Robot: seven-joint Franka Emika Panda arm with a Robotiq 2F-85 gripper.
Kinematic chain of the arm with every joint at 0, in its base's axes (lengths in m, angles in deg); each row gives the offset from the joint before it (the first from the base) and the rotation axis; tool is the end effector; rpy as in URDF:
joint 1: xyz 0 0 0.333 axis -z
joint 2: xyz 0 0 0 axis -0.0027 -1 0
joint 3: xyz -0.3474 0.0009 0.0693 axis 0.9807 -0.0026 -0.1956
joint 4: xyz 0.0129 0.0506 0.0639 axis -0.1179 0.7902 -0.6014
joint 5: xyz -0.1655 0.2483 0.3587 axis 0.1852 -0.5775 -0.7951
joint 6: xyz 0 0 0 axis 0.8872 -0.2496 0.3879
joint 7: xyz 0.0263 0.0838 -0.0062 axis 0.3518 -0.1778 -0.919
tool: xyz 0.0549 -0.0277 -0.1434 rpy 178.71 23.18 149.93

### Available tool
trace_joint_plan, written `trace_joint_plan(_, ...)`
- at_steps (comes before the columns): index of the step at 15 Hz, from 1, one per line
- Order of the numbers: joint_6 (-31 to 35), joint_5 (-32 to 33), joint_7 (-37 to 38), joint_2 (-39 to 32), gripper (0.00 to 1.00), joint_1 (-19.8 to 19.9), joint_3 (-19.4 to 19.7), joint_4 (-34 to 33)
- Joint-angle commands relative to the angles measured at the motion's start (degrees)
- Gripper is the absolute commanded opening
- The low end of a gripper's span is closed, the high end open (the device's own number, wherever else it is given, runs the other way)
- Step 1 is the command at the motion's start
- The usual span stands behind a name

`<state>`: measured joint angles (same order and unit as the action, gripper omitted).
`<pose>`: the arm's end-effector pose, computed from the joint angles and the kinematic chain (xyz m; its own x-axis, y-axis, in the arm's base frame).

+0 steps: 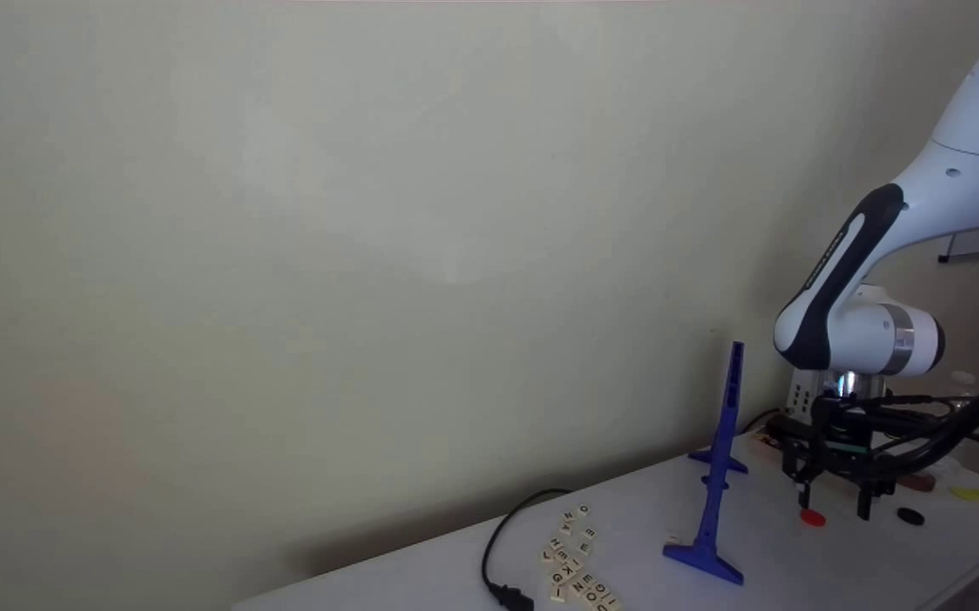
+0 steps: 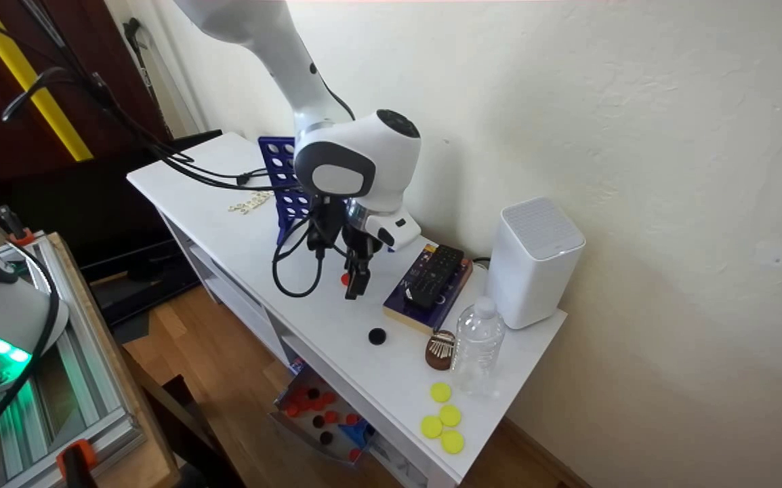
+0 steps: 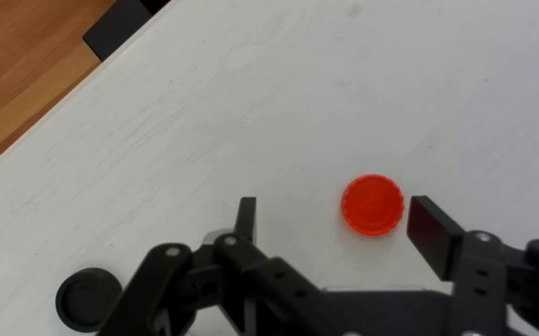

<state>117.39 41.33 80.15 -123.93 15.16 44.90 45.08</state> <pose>0.5355 -0.2277 -0.0530 0.7462 -0.6038 -0.2801 -0.6277 -0.7785 0.0060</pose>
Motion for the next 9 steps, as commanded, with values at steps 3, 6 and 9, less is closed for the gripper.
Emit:
trace_joint_plan(3,0.1,-0.8,-1.3,1.5,1.00,1.5,-2.1,0.3)
trace_joint_plan(6,-0.6,-0.4,-0.7,0.5,0.98,1.0,-2.3,-1.2)
trace_joint_plan(9,-0.7,-0.3,-0.5,-0.2,0.93,0.8,-2.4,-1.9)
